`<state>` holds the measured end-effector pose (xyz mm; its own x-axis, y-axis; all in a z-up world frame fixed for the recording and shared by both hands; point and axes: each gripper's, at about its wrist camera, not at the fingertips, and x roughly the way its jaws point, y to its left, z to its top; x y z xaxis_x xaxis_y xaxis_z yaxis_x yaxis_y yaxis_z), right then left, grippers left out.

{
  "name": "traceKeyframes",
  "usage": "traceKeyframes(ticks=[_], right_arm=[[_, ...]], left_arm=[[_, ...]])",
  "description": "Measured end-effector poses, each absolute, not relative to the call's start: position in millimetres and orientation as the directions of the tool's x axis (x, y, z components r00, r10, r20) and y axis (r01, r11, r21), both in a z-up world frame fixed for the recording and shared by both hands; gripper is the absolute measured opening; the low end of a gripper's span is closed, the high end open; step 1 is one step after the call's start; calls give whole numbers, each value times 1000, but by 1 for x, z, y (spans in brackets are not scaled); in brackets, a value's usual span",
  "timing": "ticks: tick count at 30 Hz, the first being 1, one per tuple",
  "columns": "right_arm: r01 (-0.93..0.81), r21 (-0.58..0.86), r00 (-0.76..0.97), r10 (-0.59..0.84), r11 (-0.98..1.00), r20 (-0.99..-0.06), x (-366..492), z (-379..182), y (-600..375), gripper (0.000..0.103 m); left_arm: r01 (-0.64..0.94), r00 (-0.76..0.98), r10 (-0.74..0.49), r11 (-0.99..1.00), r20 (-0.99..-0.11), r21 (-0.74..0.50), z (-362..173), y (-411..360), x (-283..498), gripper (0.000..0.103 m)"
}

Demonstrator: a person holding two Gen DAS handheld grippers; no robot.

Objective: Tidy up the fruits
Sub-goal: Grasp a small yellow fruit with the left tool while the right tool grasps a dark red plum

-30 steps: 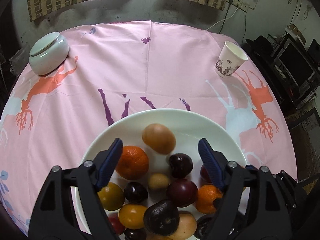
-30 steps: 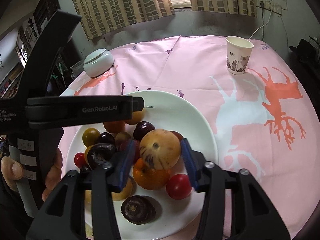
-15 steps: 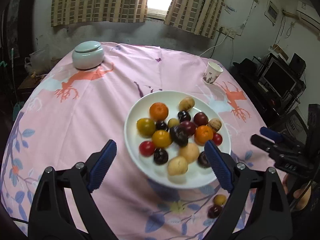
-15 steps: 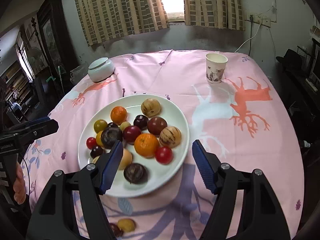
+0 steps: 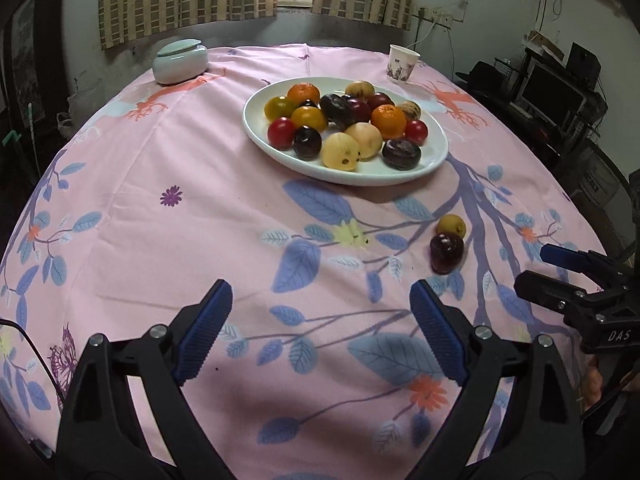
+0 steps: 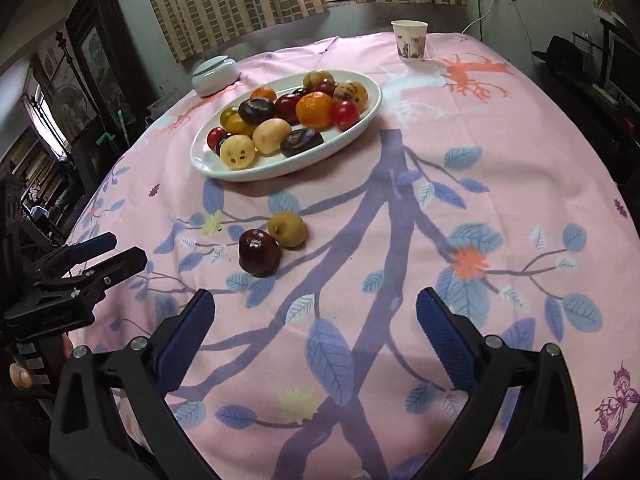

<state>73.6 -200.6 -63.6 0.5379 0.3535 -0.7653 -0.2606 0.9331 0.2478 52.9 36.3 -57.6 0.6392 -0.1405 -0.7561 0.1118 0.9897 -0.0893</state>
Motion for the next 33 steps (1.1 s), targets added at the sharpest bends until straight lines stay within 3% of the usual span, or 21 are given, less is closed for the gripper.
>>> traceKeyframes(ticks=[3,5,6,14,17,26,33], right_arm=[[-297,293,547,413,909,-728,69,-61,-190,101],[-346,312,536,460,885,-708,68,-59,-178,84],[-362,300,529,460,883,-714,71,-60,-170,70],[-329,249,493,391,911,-777,101,-82,-143,49],[-310,241,505,374,920,-778,105,-86,-144,30],[-237,216,593,317,947,-740,77,-65,-197,29],[-183,285,600,337,941,-725,69,-71,-243,29]], left_arm=[[106,636,-140,990,-759,-93,-59,38,48,92],[93,636,-138,990,-759,-102,-60,42,45,92],[86,637,-138,990,-758,-108,-61,45,44,92],[51,641,-124,992,-757,-120,-60,62,39,93],[53,637,-137,989,-759,-135,-58,63,42,93],[165,585,-177,981,-792,-98,-56,5,80,95],[234,534,-222,966,-816,-110,-72,-54,112,95]])
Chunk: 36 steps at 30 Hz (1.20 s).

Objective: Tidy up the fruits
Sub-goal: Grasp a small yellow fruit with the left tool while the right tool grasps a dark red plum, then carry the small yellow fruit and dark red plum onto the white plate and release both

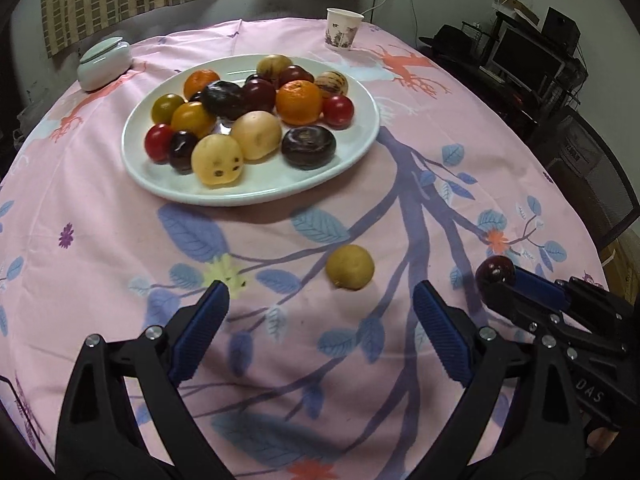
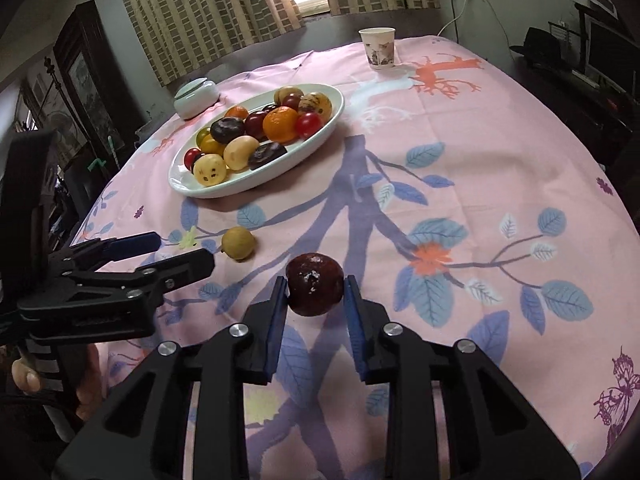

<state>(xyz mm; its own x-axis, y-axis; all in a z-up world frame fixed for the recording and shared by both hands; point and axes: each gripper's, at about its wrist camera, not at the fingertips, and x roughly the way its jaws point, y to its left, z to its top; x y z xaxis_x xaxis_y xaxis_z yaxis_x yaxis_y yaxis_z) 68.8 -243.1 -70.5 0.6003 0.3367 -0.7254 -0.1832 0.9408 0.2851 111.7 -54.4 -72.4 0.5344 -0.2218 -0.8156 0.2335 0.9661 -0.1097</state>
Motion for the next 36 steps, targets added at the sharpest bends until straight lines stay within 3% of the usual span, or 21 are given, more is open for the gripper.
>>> traceKeyframes(ticks=[3,6,9,11,12,26,36], right_arm=[[-180,304,604,349,936,-717,68,-71,-251,29],[-187,317,599,364,930,-714,69,-72,-254,29],[-199,330,589,382,923,-712,71,-74,-253,29],[-205,335,583,390,919,-713,72,-75,-251,29],[-208,336,581,392,919,-713,72,-75,-250,29],[-227,299,566,375,927,-734,74,-69,-221,29],[-290,277,542,396,916,-741,80,-59,-185,29]], left_arm=[[235,527,-206,968,-824,-92,-78,-65,121,89],[244,478,-204,965,-854,-94,-90,-71,129,56],[252,510,-166,967,-844,-38,-93,-77,128,54],[254,527,-167,967,-834,-33,-92,-77,127,33],[256,519,-183,965,-835,-53,-91,-75,128,29],[253,525,-256,958,-812,-139,-77,-42,104,29],[192,584,-239,969,-776,-154,-57,10,93,29]])
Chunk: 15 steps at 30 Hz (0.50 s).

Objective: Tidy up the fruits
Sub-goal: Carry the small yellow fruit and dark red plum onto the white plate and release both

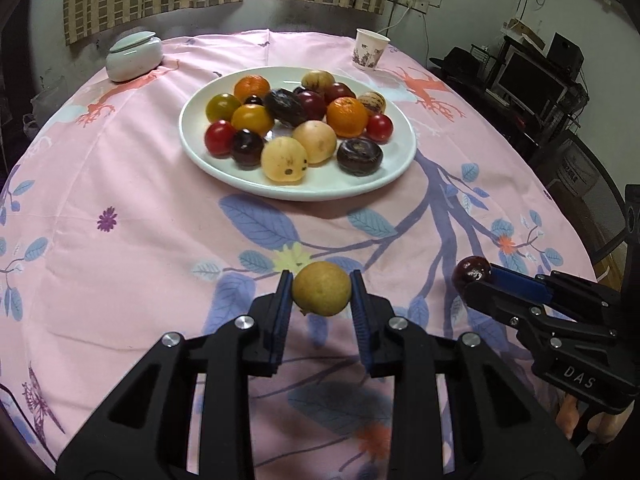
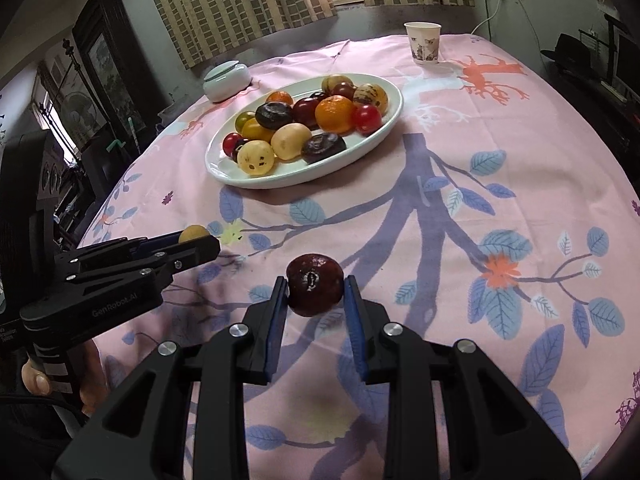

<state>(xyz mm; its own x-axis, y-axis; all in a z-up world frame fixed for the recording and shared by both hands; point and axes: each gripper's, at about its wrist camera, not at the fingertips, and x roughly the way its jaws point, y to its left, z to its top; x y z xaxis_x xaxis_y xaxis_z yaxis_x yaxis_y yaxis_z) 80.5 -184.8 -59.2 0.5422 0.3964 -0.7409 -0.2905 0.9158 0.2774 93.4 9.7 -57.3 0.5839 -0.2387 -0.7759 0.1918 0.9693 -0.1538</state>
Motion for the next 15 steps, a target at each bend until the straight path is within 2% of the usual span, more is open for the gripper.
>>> traceKeyframes(ticks=[6,11,15], right_arm=[[-371,282,512,449,885,-732,106,-40,-162,29],[-391,227,544,423,892,-725,145,-15,-151,29],[-446,282,448,485,849,-751,148,-19,-145,29]], left_arm=[[143,634,-179,983,-753,-113,-25,37,131,29],[103,636,-154,988,-756,-114,6,48,209,29],[57,646,-134,990,-751,-128,16,58,246,29]])
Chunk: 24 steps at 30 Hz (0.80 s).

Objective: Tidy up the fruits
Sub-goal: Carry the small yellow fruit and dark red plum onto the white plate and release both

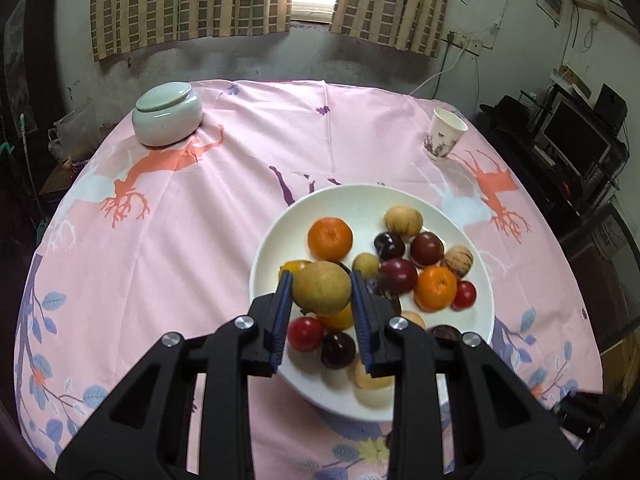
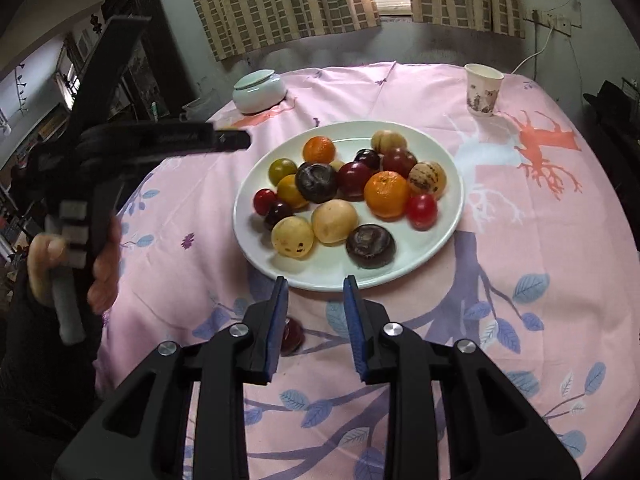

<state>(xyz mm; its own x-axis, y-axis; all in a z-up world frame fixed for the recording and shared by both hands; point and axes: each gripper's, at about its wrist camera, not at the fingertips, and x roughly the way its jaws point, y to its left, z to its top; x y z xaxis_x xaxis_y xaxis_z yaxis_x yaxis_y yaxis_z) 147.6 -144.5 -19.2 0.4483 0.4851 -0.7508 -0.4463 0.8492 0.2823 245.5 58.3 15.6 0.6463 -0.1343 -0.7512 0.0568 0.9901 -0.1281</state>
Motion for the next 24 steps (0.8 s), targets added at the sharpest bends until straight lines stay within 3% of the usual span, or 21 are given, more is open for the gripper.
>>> traceKeyframes(ticks=[3,8,15,18,24], right_arm=[[-481,307,357,503,821,-787,142,-43,-126,29],[-495,240,370,453,835,-811,150,-63,-95,30],[-478,14,427,246,878,-870,155,-74,-81,35],[-462,65,410,278,885,-869,162,-87,-89,36],[-461,93,441,319,882,-839,153,-76,-98,28]], left_arm=[[52,656,-167,983,-736,-176,17,67,248,29],[50,678,-182,978,-712,-203,20,75,232,29],[90,695,-213,973,-687,-210,30,75,209,29],[112,700,-225,972,-678,-207,32,71,205,29],[120,702,-230,971,-674,-206,35,70,200,29]])
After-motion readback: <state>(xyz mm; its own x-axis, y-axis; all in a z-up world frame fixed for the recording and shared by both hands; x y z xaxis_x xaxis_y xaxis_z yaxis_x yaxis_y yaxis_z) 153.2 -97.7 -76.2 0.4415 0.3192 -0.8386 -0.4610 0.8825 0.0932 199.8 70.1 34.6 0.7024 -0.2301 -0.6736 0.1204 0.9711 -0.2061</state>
